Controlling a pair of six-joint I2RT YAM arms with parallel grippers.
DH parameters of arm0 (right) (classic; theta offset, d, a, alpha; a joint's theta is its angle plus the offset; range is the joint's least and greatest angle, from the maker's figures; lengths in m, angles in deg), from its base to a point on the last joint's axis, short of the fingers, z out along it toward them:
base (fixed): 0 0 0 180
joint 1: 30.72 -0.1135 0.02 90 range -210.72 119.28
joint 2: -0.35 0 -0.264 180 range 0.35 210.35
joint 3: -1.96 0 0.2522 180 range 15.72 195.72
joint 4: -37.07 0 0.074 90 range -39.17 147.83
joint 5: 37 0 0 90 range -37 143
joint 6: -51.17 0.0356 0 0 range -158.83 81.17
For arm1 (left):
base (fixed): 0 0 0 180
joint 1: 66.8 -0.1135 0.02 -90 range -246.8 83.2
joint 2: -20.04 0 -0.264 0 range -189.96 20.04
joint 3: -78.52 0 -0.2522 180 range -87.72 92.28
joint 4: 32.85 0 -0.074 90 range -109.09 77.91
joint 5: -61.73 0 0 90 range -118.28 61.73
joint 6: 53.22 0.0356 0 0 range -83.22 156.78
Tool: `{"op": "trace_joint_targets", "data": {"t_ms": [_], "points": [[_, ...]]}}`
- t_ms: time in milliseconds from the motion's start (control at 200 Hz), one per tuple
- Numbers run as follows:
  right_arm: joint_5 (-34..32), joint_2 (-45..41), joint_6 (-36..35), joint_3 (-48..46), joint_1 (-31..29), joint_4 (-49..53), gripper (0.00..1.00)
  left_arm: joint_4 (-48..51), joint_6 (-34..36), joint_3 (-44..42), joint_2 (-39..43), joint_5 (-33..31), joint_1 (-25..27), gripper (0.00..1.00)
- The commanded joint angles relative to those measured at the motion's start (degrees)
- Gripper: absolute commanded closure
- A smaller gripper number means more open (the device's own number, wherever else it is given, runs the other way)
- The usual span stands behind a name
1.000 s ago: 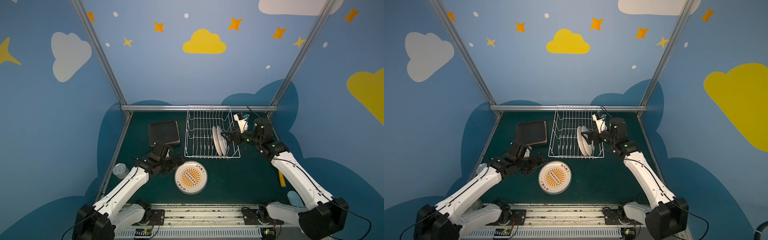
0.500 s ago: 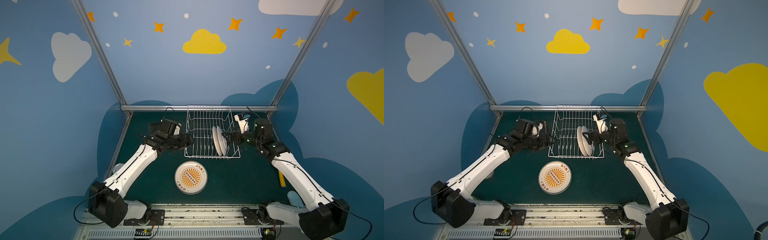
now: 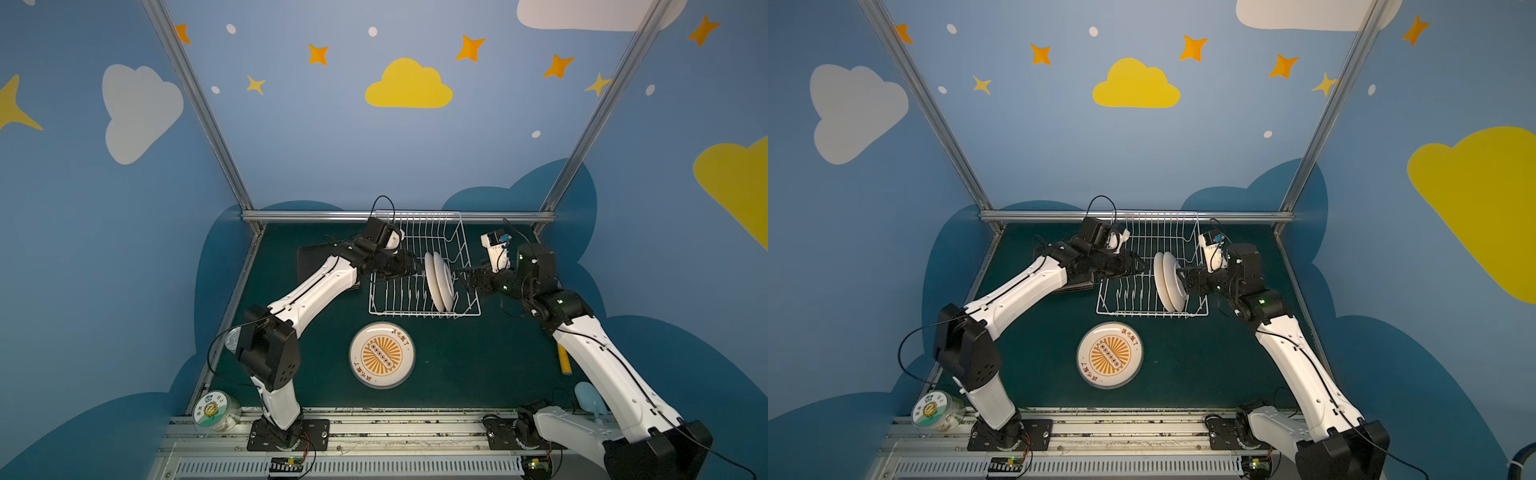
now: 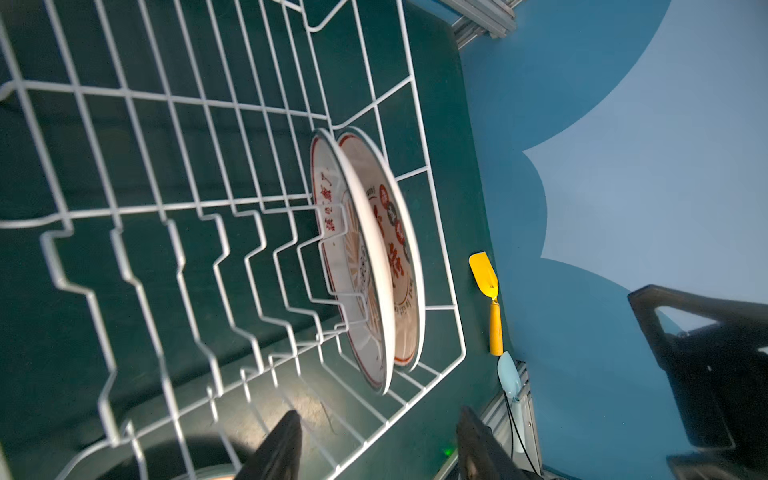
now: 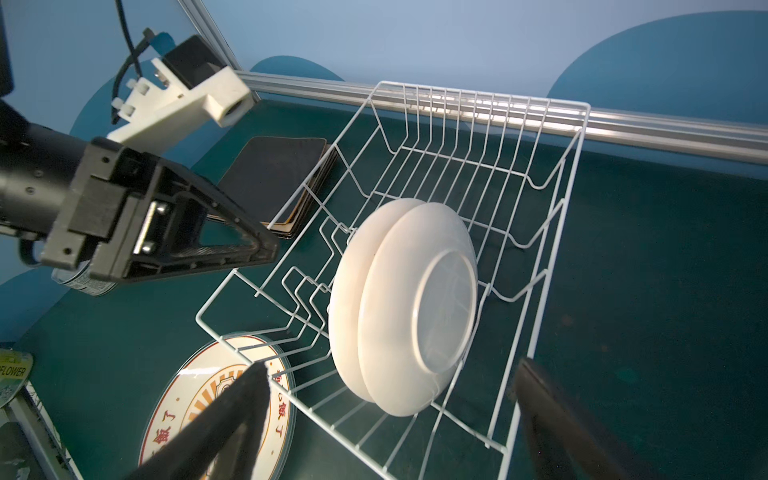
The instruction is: Unload the plates from the dish rack
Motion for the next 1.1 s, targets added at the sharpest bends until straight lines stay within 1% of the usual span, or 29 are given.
{"op": "trace_joint_targets", "data": {"t_ms": [0, 30, 210, 270, 365, 621, 736, 866, 981, 1091], "points": [[0.25, -1.65, 0.50, -0.72, 0.69, 4.11, 0.08, 1.73, 2.02, 4.94, -3.70, 0.54, 0.99, 0.45], [0.55, -1.98, 0.59, -0.85, 0.87, 4.53, 0.08, 2.04, 2.06, 6.20, -4.92, 0.49, 1.27, 0.46], [0.92, -3.30, 0.03, -1.82, 1.64, 5.86, 0.08, 6.84, 3.17, 13.47, -11.17, -1.34, 2.39, 0.57], [0.92, -3.43, -0.30, -1.86, 2.06, 6.17, 0.08, 8.48, 3.59, 15.11, -12.69, -1.99, 2.64, 0.58], [1.10, -3.52, -0.64, -1.96, 2.57, 6.26, 0.08, 10.42, 3.97, 17.03, -14.63, -3.16, 2.86, 0.64], [1.80, -3.08, -0.68, -2.22, 3.33, 5.12, 0.08, 14.69, 5.73, 21.92, -18.65, -5.93, 3.70, 0.65], [2.06, -2.74, -0.67, -2.04, 3.46, 4.59, 0.08, 15.35, 5.36, 23.71, -20.37, -6.02, 4.11, 0.66], [2.24, -2.31, -0.74, -1.70, 3.60, 4.33, 0.08, 15.68, 4.20, 25.12, -21.75, -5.00, 4.14, 0.75], [2.33, -2.23, -0.67, -1.60, 3.64, 4.09, 0.08, 16.90, 3.97, 26.32, -22.56, -5.30, 4.18, 0.76], [2.15, -2.27, -0.65, -1.60, 3.65, 3.81, 0.08, 16.93, 3.65, 25.94, -22.58, -5.74, 4.27, 0.85]]}}
